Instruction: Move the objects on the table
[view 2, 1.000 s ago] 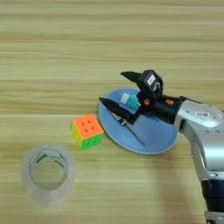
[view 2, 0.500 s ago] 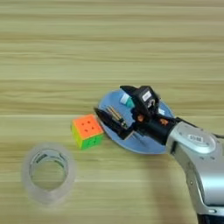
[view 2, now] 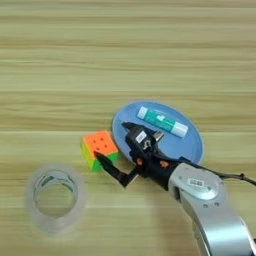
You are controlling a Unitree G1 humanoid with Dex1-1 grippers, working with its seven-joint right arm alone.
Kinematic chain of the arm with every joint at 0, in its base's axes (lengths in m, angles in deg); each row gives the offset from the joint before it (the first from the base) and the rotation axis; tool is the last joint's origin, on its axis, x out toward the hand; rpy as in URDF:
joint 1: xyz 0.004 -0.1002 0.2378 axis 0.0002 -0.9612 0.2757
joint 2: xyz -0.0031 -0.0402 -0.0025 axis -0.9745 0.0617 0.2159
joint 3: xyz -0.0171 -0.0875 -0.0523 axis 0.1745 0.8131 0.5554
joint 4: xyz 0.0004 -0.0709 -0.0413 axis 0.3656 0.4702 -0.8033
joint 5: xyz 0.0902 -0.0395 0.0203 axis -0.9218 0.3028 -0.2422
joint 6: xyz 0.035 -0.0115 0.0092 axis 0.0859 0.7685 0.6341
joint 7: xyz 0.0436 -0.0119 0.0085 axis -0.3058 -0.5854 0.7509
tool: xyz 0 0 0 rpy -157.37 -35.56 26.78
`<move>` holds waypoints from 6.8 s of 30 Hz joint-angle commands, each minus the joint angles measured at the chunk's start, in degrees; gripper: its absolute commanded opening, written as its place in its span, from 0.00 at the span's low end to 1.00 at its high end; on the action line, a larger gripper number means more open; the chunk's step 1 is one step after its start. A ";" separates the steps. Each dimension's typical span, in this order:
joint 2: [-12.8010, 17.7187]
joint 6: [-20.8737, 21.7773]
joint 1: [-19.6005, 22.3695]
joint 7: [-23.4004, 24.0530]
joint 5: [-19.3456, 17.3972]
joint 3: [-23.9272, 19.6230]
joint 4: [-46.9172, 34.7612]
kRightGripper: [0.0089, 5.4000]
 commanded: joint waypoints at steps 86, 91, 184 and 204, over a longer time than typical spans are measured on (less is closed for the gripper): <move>-5.04 -0.05 4.06 5.35 4.32 4.92 4.55 1.00; -4.89 1.30 3.63 4.65 4.44 5.19 4.33 1.00; 10.07 1.74 19.20 -4.25 -8.19 -21.41 19.30 0.62; 15.23 2.41 14.21 -14.32 -6.66 -20.29 25.50 0.62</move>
